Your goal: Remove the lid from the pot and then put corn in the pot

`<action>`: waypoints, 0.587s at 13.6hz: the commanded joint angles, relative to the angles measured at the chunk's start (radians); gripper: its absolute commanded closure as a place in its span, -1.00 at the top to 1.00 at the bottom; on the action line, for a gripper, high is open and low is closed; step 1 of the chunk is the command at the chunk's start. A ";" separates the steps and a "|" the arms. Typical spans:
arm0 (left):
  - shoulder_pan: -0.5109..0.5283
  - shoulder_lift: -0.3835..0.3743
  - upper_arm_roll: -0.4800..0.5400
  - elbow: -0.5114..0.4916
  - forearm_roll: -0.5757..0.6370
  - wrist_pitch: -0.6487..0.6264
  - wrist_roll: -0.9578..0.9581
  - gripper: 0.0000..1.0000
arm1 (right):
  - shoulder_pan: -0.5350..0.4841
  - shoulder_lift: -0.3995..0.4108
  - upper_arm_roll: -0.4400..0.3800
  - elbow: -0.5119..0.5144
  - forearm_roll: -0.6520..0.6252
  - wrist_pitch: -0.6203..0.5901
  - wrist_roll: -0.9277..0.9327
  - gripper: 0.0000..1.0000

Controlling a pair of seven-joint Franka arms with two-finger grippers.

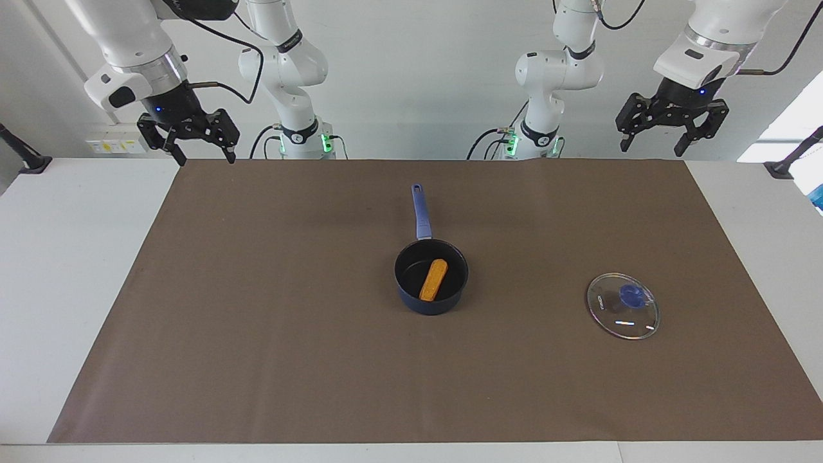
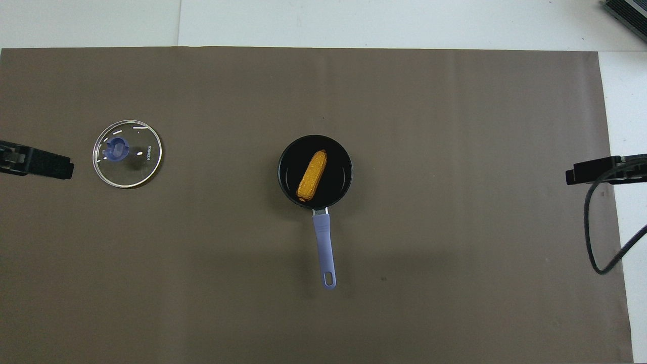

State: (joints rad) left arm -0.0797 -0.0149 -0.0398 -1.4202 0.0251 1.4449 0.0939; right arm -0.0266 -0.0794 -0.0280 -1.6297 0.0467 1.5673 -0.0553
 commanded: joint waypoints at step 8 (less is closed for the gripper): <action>-0.014 -0.016 0.032 -0.014 -0.008 -0.054 -0.007 1.00 | -0.006 -0.027 0.014 0.002 -0.064 -0.033 -0.021 1.00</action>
State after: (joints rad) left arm -0.0840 -0.0149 -0.0229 -1.4205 0.0241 1.4121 0.0940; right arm -0.0274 -0.0909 -0.0208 -1.6264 -0.0272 1.5652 -0.0561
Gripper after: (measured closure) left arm 0.000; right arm 0.000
